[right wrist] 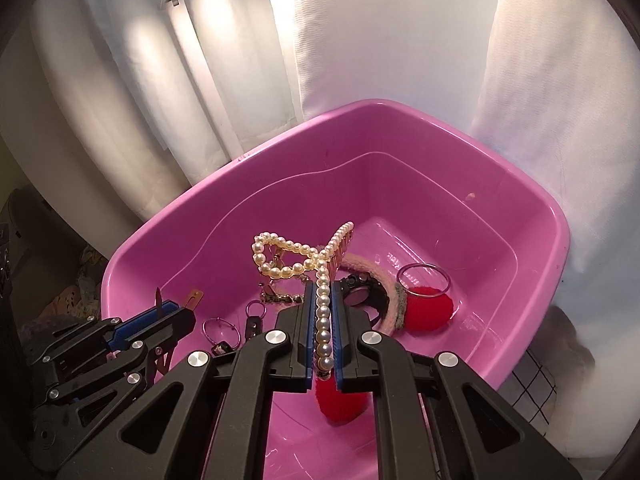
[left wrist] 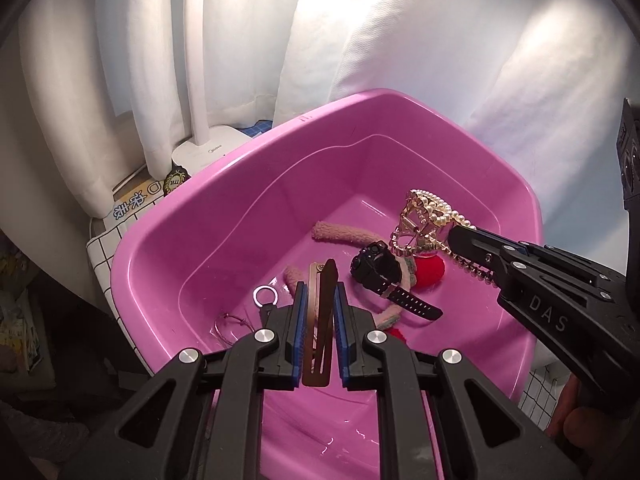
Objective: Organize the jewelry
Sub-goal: 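Open both tools to drop the hair clip and pearl claw into the tub, then move the left tool to the sloth plush while the right tool approaches the hair tie, then close the left tool on the sloth plush while the right tool grasps the hair tie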
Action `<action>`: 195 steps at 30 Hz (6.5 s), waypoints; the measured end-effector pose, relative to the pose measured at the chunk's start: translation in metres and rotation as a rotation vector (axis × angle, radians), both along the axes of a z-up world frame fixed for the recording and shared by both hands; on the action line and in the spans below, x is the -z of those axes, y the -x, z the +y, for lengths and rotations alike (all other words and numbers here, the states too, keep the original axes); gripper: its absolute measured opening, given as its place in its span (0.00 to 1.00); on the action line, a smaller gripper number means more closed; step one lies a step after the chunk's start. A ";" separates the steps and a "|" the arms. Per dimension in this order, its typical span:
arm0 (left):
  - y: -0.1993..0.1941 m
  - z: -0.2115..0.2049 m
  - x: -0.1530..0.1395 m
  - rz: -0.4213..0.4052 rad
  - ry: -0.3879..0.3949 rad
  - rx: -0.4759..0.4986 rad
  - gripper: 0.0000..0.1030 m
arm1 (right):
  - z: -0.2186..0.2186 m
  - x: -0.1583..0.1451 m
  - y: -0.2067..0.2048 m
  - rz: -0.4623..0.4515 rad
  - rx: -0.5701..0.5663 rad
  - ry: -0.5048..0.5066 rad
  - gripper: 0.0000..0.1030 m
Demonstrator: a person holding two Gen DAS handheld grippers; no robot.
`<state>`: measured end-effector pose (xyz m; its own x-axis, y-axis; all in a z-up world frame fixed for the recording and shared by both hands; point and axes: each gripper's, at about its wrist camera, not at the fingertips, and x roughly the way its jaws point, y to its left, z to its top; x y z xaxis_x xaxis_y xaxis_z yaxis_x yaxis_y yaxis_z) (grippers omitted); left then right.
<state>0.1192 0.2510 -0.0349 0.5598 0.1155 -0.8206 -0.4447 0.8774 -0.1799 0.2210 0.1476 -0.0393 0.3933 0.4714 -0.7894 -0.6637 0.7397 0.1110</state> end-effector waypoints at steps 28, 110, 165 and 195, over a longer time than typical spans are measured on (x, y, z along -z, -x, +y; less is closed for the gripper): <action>0.012 -0.004 -0.014 -0.020 -0.121 -0.041 0.92 | 0.005 -0.002 -0.023 0.013 0.074 0.043 0.70; 0.141 -0.233 0.062 -0.032 -0.078 0.128 0.94 | -0.315 0.099 0.167 0.013 0.320 -0.024 0.73; 0.051 -0.191 0.146 0.032 -0.038 0.090 0.94 | -0.272 0.186 0.045 0.044 0.378 0.049 0.73; 0.028 -0.203 0.174 0.118 -0.132 0.092 0.92 | -0.260 0.195 0.011 -0.105 0.355 0.101 0.75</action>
